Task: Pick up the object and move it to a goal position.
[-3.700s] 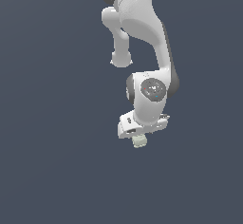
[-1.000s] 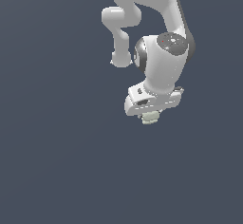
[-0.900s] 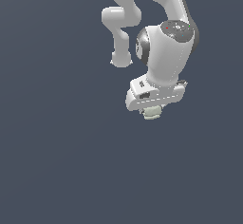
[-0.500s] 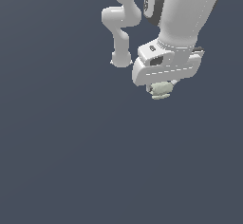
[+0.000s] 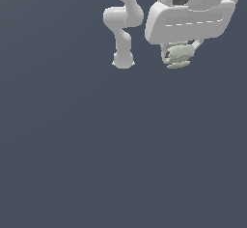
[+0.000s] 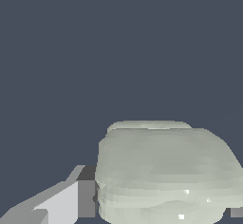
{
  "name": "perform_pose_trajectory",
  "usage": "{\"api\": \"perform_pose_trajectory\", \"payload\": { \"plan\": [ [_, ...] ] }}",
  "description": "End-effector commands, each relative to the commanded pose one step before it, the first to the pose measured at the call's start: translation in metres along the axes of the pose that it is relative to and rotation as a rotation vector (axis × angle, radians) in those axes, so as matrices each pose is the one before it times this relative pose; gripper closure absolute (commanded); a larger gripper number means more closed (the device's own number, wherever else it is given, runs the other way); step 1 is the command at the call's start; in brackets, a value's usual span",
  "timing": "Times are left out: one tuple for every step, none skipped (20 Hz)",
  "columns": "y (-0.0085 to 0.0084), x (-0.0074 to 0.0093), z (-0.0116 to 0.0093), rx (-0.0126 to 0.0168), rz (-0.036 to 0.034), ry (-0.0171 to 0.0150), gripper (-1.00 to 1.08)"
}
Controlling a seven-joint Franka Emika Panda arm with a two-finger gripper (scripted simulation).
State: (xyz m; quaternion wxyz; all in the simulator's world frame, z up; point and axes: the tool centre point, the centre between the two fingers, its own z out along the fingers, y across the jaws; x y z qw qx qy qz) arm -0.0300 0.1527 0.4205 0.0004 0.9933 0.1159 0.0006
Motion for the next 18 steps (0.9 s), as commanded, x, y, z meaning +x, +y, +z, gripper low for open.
{"api": "perform_pose_trajectory", "payload": {
  "plan": [
    [-0.00546, -0.00499, -0.02375, 0.00034, 0.00019, -0.00129, 1.08],
    [-0.00192, -0.00135, -0.00805, 0.0, 0.0, 0.0, 1.08],
    [-0.00178, -0.0012, -0.00743, 0.0, 0.0, 0.0, 1.08],
    [-0.00164, -0.00106, -0.00684, 0.0, 0.0, 0.0, 1.08],
    [-0.00151, -0.00094, -0.00627, 0.0, 0.0, 0.0, 1.08],
    [-0.00138, -0.00082, -0.00571, 0.0, 0.0, 0.0, 1.08],
    [-0.00072, -0.00072, -0.00519, 0.00041, 0.00055, 0.00005, 1.08],
    [-0.00112, -0.0006, -0.0046, 0.0, 0.0, 0.0, 1.08],
    [-0.00099, -0.0005, -0.00406, 0.0, 0.0, 0.0, 1.08],
    [-0.00087, -0.00039, -0.00354, 0.0, 0.0, 0.0, 1.08],
    [-0.00075, -0.0003, -0.00303, 0.0, 0.0, 0.0, 1.08],
    [-0.00063, -0.00021, -0.00254, 0.0, 0.0, 0.0, 1.08],
    [-0.00051, -0.00014, -0.00206, 0.0, 0.0, 0.0, 1.08],
    [-0.0004, -0.00008, -0.00162, 0.0, 0.0, 0.0, 1.08],
    [-0.0003, -0.00004, -0.00122, 0.0, 0.0, 0.0, 1.08],
    [-0.00021, -0.00002, -0.00084, 0.0, 0.0, 0.0, 1.08],
    [-0.00012, -0.00001, -0.00048, 0.0, 0.0, 0.0, 1.08],
    [-0.00004, 0.0, -0.00016, 0.0, 0.0, 0.0, 1.08]
  ]
}}
